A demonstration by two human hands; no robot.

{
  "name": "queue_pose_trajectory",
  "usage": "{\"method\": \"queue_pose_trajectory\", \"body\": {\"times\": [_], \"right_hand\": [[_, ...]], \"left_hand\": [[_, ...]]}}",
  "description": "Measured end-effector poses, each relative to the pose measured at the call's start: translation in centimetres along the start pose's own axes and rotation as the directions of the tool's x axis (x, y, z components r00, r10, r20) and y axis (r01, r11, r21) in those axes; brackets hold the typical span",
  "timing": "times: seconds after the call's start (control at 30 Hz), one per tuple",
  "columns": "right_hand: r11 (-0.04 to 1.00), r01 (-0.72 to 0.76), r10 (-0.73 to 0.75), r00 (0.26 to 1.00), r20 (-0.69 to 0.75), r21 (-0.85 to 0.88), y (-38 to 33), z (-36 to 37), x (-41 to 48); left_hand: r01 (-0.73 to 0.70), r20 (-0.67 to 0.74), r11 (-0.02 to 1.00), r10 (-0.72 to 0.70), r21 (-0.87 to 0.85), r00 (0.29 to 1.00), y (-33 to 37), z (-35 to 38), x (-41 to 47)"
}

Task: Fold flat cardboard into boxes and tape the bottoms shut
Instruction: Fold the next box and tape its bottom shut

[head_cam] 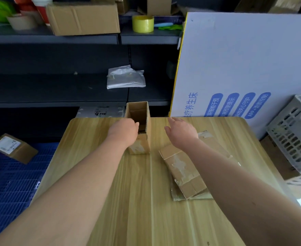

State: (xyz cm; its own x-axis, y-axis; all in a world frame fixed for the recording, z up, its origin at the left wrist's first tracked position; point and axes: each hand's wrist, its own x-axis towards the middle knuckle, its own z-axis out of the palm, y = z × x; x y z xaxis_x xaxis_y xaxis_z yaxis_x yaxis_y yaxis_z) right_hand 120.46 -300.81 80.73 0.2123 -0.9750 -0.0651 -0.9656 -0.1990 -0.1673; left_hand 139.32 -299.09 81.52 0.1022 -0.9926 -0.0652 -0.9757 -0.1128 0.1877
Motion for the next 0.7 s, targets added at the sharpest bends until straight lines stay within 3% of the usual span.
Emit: {"method": "queue_pose_trajectory", "body": {"times": [0.17,0.33,0.57,0.7], "right_hand": [[0.999,-0.048,0.048,0.999,0.019,-0.020,5.6,-0.9,-4.3],[0.991,-0.114,0.121,0.987,0.108,-0.068,13.3,1.5,-7.6],[0.966,-0.250,0.260,0.935,0.242,-0.071,21.6,6.2,-8.5],[0.954,-0.298,0.275,0.903,0.331,0.019,23.8,8.7,-7.8]], "left_hand": [[-0.150,-0.049,0.988,0.151,0.029,0.987,4.8,0.3,-3.5],[-0.202,0.104,0.978,0.195,0.056,0.975,9.5,5.0,-6.3],[-0.057,0.336,0.990,0.010,0.132,0.942,12.6,13.7,-7.6],[0.075,0.397,0.990,-0.116,0.115,0.910,13.7,17.0,-7.7]]}}
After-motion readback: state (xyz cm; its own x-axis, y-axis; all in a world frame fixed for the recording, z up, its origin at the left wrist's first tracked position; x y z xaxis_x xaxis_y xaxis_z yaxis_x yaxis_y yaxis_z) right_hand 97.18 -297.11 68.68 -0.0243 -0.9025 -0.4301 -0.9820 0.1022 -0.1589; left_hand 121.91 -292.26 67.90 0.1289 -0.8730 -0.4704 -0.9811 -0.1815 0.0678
